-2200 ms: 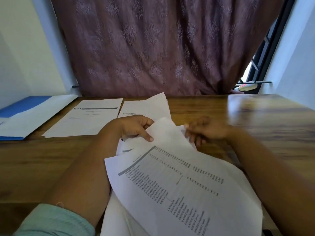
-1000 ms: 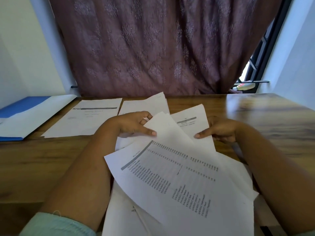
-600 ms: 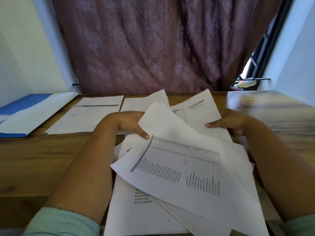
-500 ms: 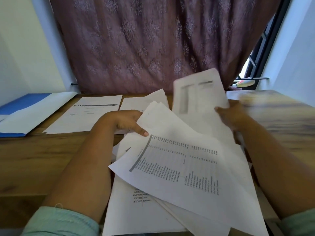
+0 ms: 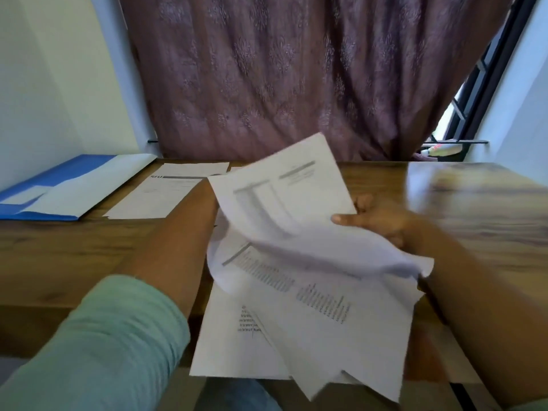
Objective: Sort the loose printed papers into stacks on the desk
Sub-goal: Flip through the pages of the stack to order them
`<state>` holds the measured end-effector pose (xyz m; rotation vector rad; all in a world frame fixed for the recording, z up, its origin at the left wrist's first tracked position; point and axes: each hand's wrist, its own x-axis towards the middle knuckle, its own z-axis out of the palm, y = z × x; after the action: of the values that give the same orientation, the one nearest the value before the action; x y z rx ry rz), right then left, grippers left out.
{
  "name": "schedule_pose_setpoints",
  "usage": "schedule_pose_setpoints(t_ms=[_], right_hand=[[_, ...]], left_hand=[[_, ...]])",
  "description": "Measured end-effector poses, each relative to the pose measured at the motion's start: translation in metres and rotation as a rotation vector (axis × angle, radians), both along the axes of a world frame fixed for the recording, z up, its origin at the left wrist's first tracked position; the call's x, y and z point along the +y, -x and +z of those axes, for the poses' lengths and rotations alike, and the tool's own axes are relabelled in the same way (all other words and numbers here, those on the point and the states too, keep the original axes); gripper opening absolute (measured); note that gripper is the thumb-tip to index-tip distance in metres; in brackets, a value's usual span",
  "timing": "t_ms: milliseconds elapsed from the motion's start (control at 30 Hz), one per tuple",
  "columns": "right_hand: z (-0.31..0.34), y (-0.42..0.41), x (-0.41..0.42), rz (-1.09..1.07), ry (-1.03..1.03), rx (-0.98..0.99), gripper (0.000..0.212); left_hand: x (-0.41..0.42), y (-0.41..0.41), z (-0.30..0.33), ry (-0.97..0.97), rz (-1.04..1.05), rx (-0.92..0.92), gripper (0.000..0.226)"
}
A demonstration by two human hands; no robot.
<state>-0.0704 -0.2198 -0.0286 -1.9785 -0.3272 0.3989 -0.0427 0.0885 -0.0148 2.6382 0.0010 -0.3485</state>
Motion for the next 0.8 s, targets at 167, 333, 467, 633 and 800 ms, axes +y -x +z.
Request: schedule_pose_setpoints(t_ms=[167,333,467,633,800], right_hand=[[-0.009,0.017,0.015,0.158,0.538,-0.296,0.065],[-0.015,0.036,0.024,0.029,0.869,-0.512,0.087],[-0.015,0.045,0.032,-0.024,0.766,-0.388,0.077],[0.006,0.022,0.020,-0.271,0.264,-0.338,0.015],[0.002,-0.014,0.020,-0.216,0.277,-0.235,0.015]], left_hand=[[-0.017,-0.006,0.015,0.011,-0.058,-0.079,0.039],[-0.028,0.003,0.014,0.169,0.031,-0.007,0.072],[-0.023,0.001,0.006,0.073,-0.125,-0.023,0.069],[-0.026,0.011,-0.015,0.235,-0.065,-0.153,0.054],[-0.013,0.015,-0.017,0.321,-0.220,-0.173,0.025]])
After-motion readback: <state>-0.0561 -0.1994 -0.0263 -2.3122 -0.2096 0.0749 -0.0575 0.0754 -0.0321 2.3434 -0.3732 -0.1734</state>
